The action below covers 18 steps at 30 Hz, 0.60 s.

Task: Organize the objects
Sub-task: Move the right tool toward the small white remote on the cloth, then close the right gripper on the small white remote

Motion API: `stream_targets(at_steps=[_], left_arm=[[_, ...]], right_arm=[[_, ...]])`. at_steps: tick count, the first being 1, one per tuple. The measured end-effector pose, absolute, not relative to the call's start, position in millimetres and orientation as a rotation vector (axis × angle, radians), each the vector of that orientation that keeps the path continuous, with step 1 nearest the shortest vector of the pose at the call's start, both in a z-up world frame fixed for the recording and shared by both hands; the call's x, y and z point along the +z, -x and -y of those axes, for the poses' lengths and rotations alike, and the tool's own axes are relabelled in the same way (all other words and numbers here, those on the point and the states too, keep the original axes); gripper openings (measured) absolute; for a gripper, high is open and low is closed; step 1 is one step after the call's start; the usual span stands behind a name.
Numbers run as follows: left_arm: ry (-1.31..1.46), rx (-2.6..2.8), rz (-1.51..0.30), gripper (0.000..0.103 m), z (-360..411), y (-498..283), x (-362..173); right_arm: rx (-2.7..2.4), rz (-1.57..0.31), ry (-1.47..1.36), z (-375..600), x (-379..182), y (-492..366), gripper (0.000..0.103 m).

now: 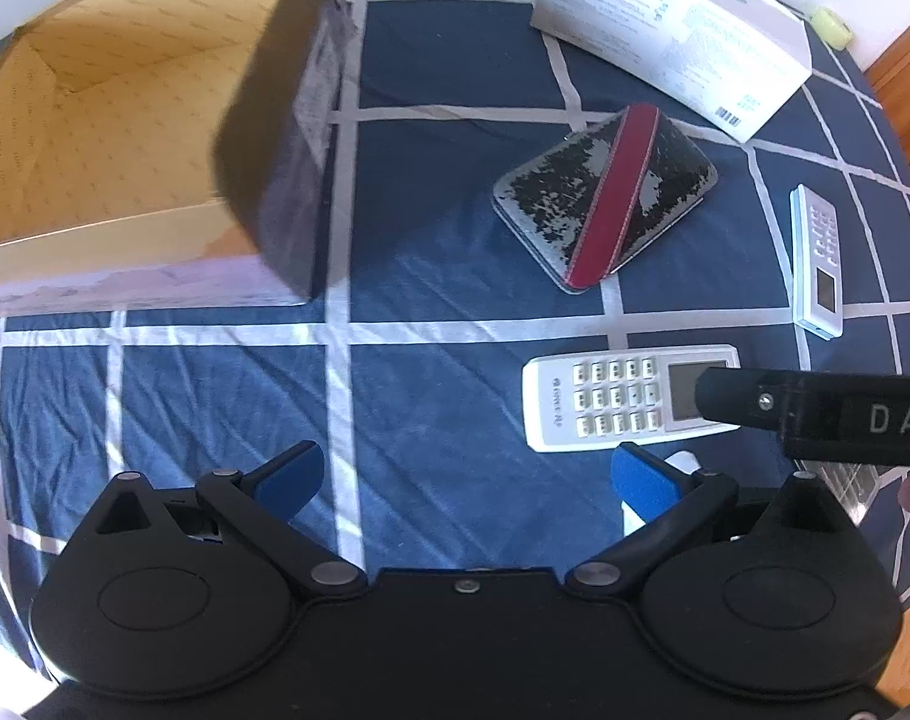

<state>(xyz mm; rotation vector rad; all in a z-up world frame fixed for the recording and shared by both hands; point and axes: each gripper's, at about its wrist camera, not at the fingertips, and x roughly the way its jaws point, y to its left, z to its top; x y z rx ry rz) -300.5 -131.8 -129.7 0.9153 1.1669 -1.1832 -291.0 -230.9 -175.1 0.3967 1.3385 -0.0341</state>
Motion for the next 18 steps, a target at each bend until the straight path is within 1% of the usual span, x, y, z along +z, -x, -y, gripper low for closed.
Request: stream_targets(at_steps=[10,15,18], left_arm=[[-1.014,-1.266,-1.226,0.102,156,312,-160],[-1.039,-1.287,-1.265,0.098,166,317,-171],[-1.047,-1.309,-1.292,0.091,170,319,-175]], right_arm=[[0.049,-1.427,-0.373,238,-210,266,0.097],[0.081,-1.464,-0.37,242,-225,258,0.092],[0.097,-1.48,-0.372,244,-231,255,0.091]])
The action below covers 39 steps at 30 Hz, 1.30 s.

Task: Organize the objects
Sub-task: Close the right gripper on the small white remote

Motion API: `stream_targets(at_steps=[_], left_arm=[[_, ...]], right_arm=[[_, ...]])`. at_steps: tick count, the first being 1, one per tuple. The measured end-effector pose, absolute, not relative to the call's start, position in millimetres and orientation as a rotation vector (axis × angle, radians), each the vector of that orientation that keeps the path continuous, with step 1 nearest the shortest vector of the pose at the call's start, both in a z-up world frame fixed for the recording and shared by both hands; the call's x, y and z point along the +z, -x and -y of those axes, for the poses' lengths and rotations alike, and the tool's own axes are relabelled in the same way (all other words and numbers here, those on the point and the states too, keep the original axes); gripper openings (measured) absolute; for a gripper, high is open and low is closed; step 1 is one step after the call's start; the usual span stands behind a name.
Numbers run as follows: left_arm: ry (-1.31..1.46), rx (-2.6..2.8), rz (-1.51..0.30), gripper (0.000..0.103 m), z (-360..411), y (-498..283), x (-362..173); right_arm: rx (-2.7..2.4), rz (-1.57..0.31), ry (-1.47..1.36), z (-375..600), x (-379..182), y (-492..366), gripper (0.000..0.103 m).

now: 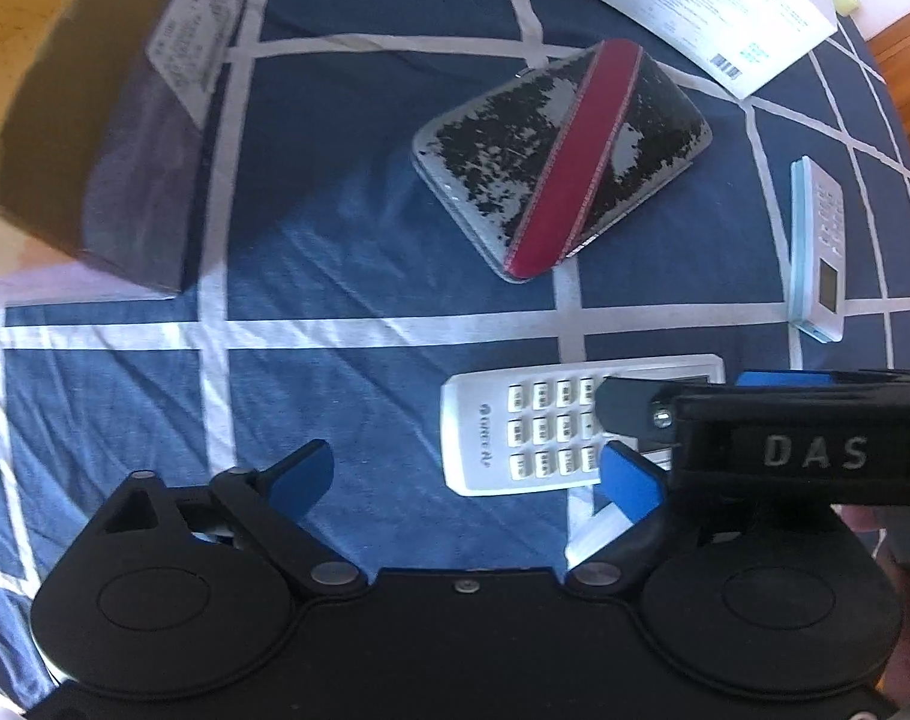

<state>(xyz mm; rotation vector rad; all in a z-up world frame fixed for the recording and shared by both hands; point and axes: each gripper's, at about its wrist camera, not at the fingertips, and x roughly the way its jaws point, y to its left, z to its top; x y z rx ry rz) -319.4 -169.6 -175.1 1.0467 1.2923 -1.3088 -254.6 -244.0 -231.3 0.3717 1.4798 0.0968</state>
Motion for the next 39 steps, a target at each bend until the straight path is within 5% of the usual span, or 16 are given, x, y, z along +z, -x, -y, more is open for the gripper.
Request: stream_targets(at_steps=[12,18,39], left_arm=[[-1.093,-1.394,-1.308,0.078,177,327,-182],[-1.118,-1.433,-1.309,0.068,180,332,-184],[-1.179,-1.512,-1.205,0.068,178,324,-160]], right_arm=[[0.131,-1.527,-0.313,242,-243,247,0.074],[0.146,-1.531,-0.312,243,-246,245,0.073],[0.225,-1.485,-0.229,235,-223,254,0.071]])
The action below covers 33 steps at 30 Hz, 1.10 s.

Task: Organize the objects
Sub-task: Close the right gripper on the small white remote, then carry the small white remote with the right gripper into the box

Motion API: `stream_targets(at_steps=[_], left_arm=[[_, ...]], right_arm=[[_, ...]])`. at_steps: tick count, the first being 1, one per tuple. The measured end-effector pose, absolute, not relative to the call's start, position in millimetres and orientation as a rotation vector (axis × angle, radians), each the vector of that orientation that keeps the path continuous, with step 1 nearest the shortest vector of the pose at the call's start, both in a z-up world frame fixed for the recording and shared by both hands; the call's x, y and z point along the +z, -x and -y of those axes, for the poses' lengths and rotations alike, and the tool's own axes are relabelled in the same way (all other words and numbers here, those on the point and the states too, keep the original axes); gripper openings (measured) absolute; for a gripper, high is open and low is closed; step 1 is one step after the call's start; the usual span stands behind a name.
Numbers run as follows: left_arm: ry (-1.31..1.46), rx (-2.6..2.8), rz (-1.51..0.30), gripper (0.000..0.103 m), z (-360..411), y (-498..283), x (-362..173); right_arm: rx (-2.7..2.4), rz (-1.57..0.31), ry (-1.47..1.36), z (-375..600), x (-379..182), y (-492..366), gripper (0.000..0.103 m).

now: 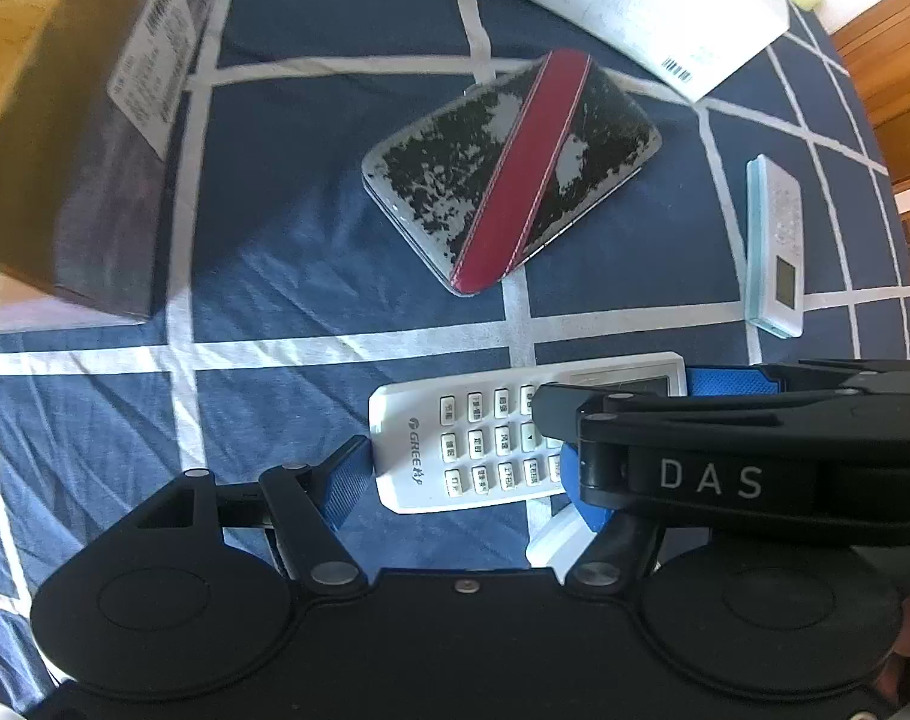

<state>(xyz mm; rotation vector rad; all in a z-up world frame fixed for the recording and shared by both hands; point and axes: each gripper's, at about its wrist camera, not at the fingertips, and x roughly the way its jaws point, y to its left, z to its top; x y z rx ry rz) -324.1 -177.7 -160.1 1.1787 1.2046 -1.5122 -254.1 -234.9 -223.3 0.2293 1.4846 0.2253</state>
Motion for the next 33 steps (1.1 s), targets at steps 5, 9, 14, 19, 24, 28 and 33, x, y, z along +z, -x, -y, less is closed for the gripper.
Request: stream_targets(at_steps=[5,9,14,19,24,28,33], left_arm=[[-1.171,-1.557,-1.146,0.068,168,317,-140],[-1.175,-1.596,-1.098,0.068,159,310,-124],[-1.176,-1.627,-1.059,0.068,150,298,-108],[-1.173,-1.657,-1.011,0.068,145,278,-89],[-1.163,-1.679,-0.971,0.067,147,253,-72],[-1.156,-1.696,-0.943,0.067,153,229,-59],[-1.144,-1.719,-0.909,0.067,164,195,-44]], right_arm=[[0.239,-1.438,-0.218,229,-202,265,0.071],[0.253,-1.405,-0.211,222,-187,276,0.071],[0.263,-1.37,-0.206,209,-170,291,0.071],[0.281,-1.335,-0.204,192,-153,301,0.071],[0.301,-1.299,-0.201,169,-137,307,0.071],[0.321,-1.278,-0.19,145,-126,309,0.071],[0.351,-1.246,-0.175,110,-112,310,0.071]])
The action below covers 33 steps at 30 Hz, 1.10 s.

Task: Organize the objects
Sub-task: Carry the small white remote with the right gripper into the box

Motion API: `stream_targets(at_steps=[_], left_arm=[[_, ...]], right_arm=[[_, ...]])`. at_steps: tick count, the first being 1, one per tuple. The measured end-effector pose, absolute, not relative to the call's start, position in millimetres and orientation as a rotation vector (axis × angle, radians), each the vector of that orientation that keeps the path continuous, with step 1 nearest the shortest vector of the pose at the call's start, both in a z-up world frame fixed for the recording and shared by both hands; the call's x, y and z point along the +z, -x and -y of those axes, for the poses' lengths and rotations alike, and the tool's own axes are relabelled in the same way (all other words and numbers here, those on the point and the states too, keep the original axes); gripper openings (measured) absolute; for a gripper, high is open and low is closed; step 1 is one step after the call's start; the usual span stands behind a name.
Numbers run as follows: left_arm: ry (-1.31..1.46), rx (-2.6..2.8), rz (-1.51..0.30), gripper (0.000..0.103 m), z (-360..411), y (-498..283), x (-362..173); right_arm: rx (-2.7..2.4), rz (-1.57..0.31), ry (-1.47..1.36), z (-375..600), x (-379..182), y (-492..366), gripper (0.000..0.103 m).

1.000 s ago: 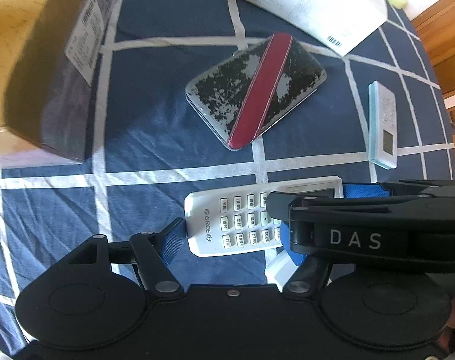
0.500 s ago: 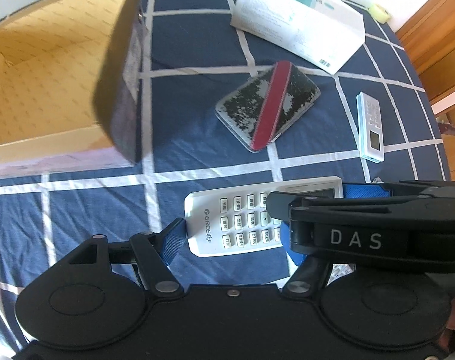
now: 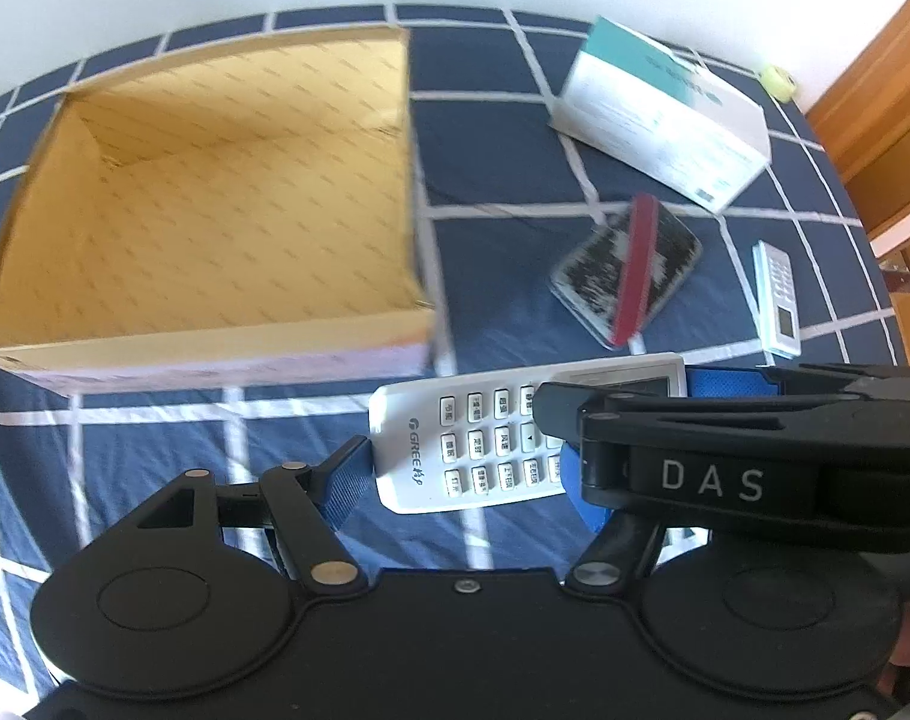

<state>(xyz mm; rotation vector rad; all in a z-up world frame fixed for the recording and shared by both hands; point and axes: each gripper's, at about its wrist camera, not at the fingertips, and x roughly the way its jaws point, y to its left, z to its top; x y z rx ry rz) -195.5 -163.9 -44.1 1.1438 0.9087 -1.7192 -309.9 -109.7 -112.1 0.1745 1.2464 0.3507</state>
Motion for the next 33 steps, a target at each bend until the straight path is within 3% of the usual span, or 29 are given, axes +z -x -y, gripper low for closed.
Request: stream_targets(at_steps=[18,33], left_arm=[[-1.147,-1.825,-0.792,0.067,212,83,-14],[-1.14,-1.868,-0.809,0.067,260,47,-14]], right_arm=[[0.393,-1.167,-0.162,-18,-85,317,0.071],[0.399,-1.164,-0.115,-78,-78,296,0.071]])
